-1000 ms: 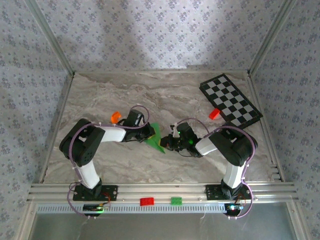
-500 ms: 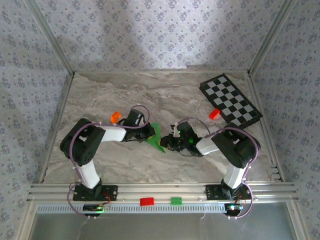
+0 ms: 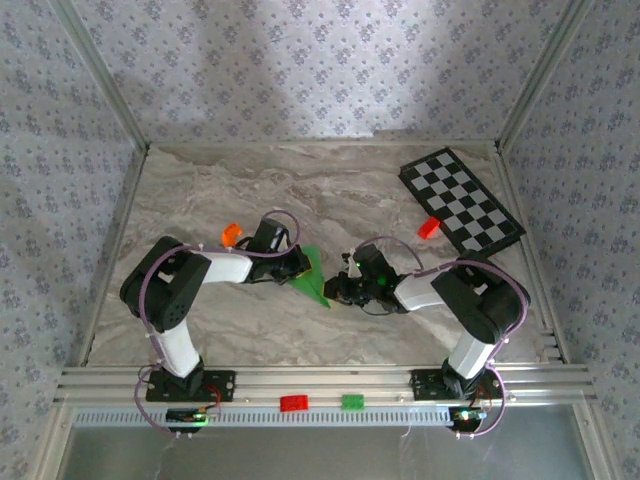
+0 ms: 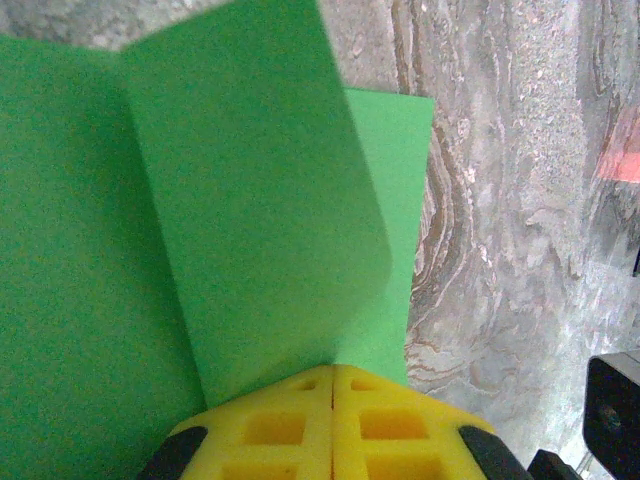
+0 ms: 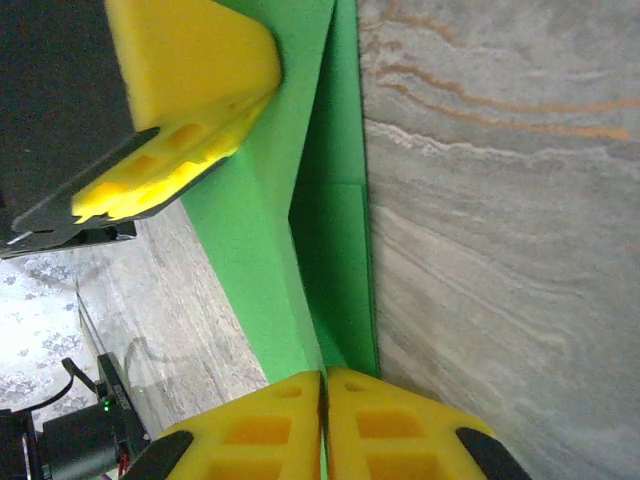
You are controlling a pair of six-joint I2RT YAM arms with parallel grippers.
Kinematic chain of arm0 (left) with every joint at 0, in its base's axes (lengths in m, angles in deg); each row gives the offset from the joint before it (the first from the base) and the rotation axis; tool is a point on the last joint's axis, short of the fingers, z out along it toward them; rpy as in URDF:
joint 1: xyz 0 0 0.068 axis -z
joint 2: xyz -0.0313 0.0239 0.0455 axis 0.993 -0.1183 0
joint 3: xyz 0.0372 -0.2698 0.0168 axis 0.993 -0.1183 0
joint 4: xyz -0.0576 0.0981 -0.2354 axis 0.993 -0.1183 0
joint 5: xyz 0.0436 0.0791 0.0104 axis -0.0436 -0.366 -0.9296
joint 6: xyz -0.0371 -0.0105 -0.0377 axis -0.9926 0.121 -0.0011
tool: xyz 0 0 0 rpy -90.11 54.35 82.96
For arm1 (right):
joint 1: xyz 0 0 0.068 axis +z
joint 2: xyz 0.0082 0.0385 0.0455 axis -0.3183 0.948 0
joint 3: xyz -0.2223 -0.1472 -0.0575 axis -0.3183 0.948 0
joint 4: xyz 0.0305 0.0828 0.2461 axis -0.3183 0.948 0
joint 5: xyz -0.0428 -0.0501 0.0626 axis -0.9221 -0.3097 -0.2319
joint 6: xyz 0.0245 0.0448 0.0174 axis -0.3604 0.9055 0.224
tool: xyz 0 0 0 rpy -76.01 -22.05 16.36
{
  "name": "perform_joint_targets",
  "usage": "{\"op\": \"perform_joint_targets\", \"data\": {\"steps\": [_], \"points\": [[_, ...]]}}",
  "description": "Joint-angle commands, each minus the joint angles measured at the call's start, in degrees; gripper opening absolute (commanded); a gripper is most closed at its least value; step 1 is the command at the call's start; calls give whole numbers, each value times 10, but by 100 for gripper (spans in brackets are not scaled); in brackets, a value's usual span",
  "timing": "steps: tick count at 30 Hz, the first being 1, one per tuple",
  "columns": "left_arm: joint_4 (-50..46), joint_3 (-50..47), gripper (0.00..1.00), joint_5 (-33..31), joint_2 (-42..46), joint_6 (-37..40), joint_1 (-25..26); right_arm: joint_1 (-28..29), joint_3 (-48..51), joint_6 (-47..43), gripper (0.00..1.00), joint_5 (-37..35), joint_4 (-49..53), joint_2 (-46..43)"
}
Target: Fold a paper plane with a square sheet of paper (pick it up from the middle)
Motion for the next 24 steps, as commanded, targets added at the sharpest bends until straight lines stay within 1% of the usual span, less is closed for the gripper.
{"op": "perform_joint_targets", "data": {"steps": [1, 9, 13, 16, 18, 21, 24], "points": [[-52, -3, 7, -6, -23, 12, 7, 8, 8, -9, 10, 2, 75, 3], [-50, -3, 7, -5, -25, 11, 7, 6, 8, -13, 14, 15, 77, -16], [-49, -3, 7, -3, -25, 10, 8, 5, 3, -27, 14, 21, 100, -23], [-51, -2, 7, -1, -26, 11, 8, 6, 3, -34, 12, 23, 109, -23], [-51, -3, 7, -2, -25, 11, 8, 7, 4, -34, 10, 19, 114, -22], [-50, -2, 7, -2, -26, 10, 7, 7, 5, -36, 9, 9, 124, -20], [-50, 0, 7, -1, -26, 11, 7, 7, 6, -36, 11, 14, 119, -19]]}}
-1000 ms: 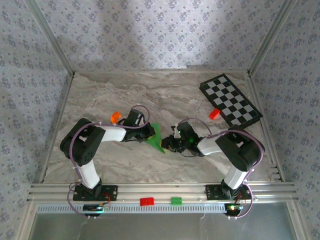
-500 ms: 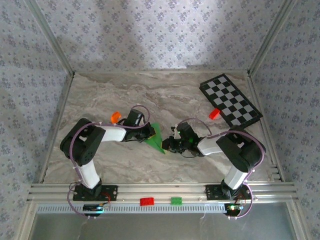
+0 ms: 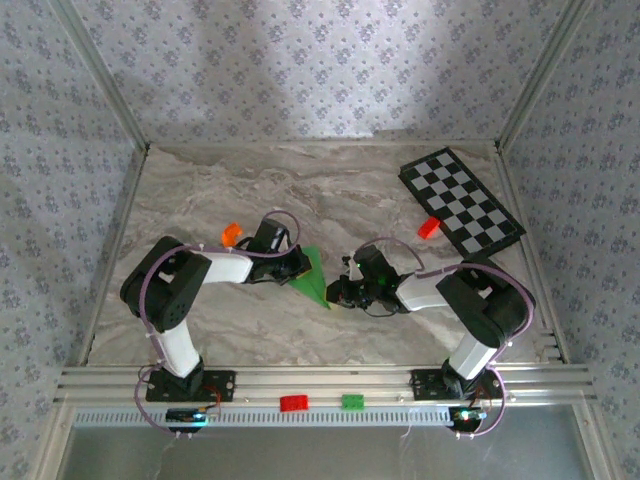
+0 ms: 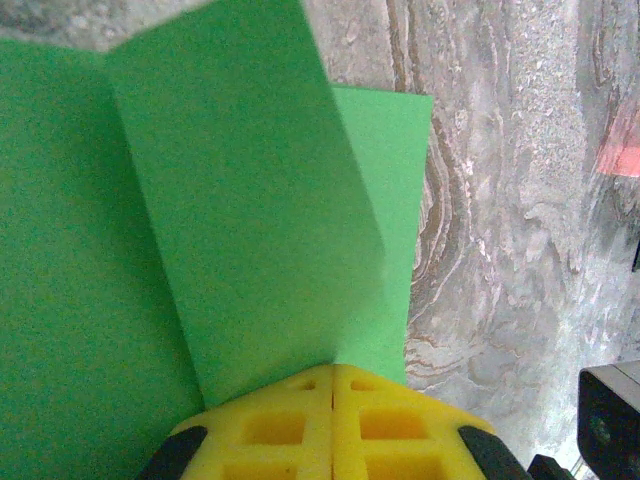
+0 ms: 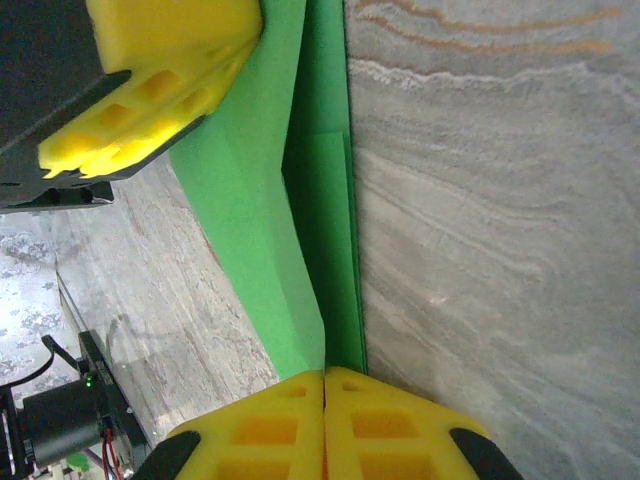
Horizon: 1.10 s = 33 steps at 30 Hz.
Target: Fold a paper plane with a square sheet of paper (pick it up from the middle)
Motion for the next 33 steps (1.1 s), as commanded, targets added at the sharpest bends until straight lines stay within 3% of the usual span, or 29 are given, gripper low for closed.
{"op": "perform_joint_targets", "data": {"steps": [1, 10, 15, 24, 33], "points": [[-51, 0, 7, -6, -26, 11, 5, 7, 6, -10, 12, 7, 65, -2], [-48, -3, 7, -5, -27, 8, 6, 9, 8, -20, 14, 18, 83, -16], [-47, -4, 7, -5, -27, 8, 6, 10, 10, -19, 7, 15, 80, -4], [-47, -4, 7, -5, -27, 8, 7, 8, 17, -12, 14, 26, 71, -22], [-47, -5, 7, -5, -27, 7, 6, 8, 23, -25, 11, 23, 93, -26]]}}
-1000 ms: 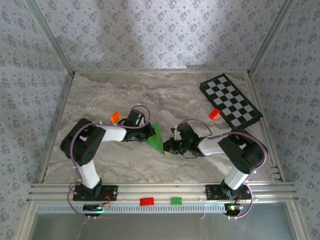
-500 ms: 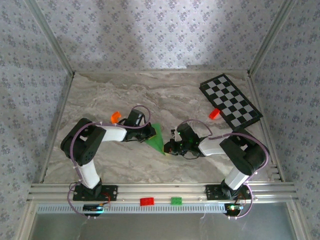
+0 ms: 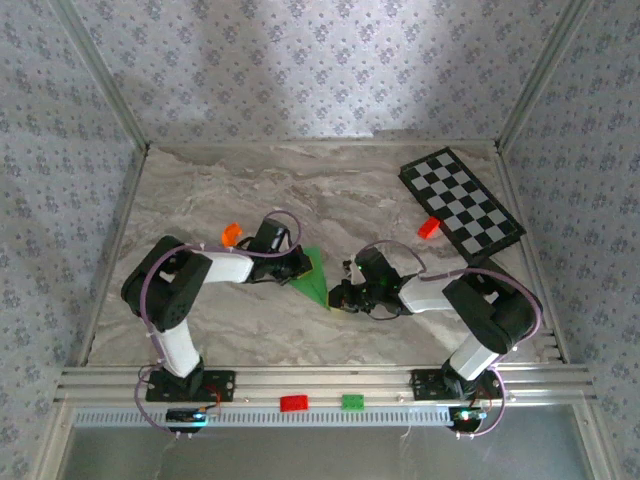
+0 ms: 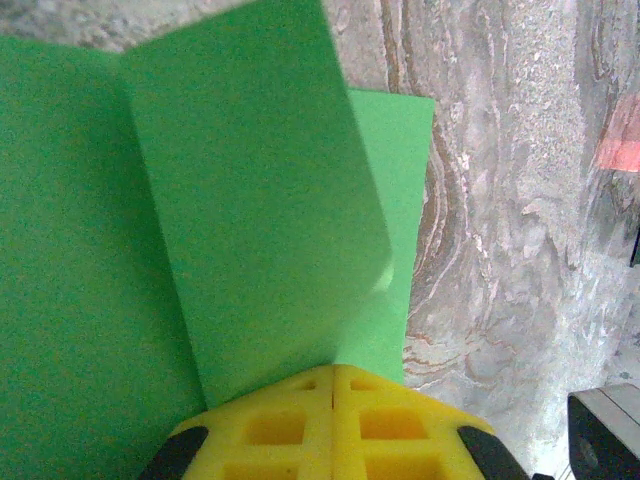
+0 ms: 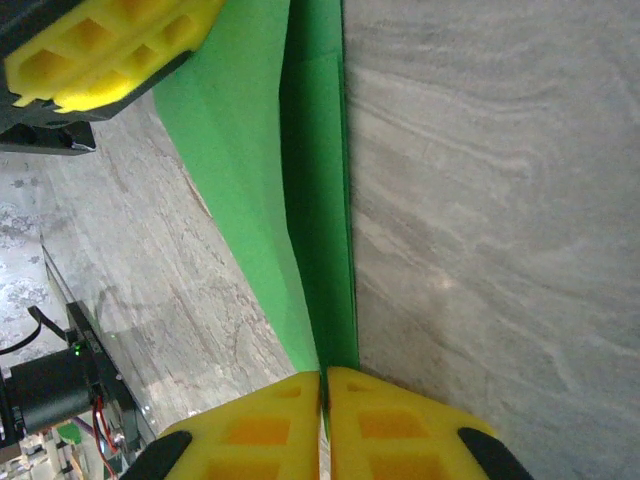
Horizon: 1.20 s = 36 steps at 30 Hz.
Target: Fold a paper plane with a square sheet of paper (pick it up from the middle)
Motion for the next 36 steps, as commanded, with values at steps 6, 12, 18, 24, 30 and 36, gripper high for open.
{"op": "perform_joint_targets", "data": {"steps": [6, 12, 18, 24, 30, 36], "points": [[-48, -7, 7, -10, -25, 8, 5, 5, 18, -1, 8, 13, 32, 1], [-47, -9, 7, -11, -24, 8, 6, 4, 22, -4, 12, 12, 38, -17], [-47, -10, 7, -10, -26, 8, 6, 4, 24, -3, 7, 13, 31, -1], [-47, -9, 7, -11, -26, 9, 6, 2, 21, 0, 14, 5, 35, -21], [-51, -10, 7, -12, -26, 12, 7, -12, 4, -16, 22, -17, 78, -78], [-52, -8, 6, -13, -28, 14, 9, -17, -40, -47, 20, -5, 103, -81]]}}
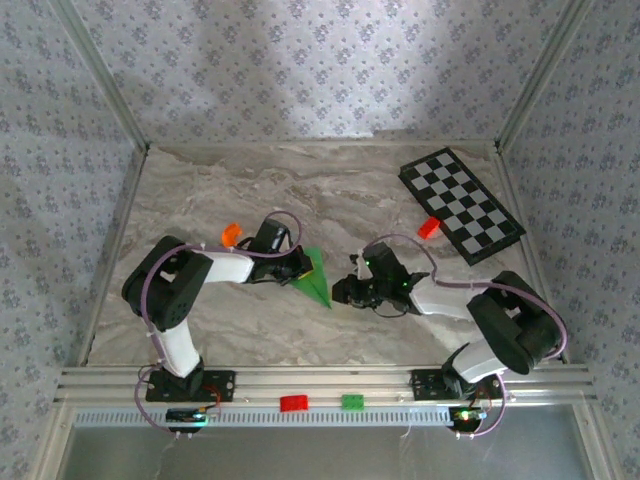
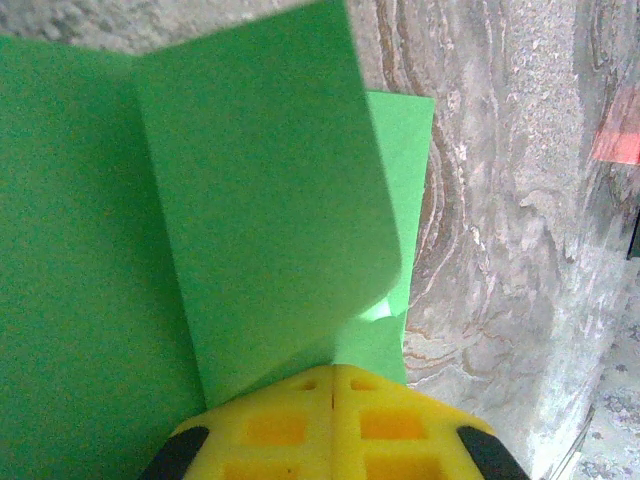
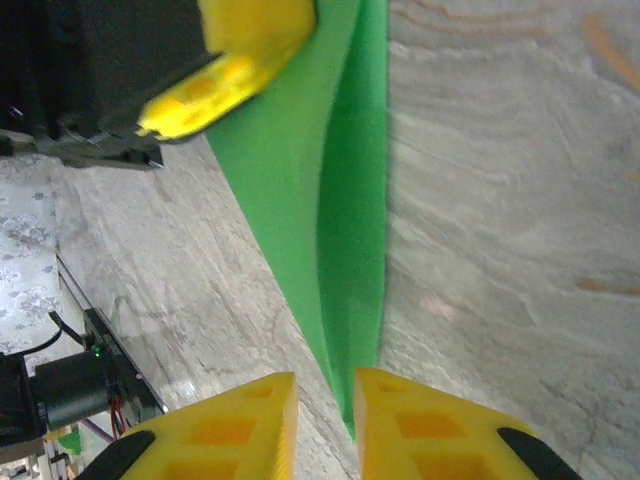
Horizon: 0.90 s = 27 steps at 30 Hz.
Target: Fold a paper plane with a square sheet of paper (pick it up from the middle)
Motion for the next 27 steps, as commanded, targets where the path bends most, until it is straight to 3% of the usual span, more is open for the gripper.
{"op": "perform_joint_targets", "data": {"steps": [1, 4, 7, 19, 27], "points": [[-54, -8, 7, -20, -25, 14, 7, 3, -47, -32, 15, 13, 37, 11], [-54, -7, 6, -20, -26, 14, 8, 13, -76, -37, 5, 26, 40, 39], [-54, -6, 6, -20, -27, 13, 8, 24, -106, -36, 1, 35, 45, 76], [-55, -9, 6, -20, -28, 15, 8, 38, -121, -33, 0, 6, 71, 147], [-55, -10, 6, -18, -32, 16, 8, 35, -47, 12, 1, 22, -13, 161]]}}
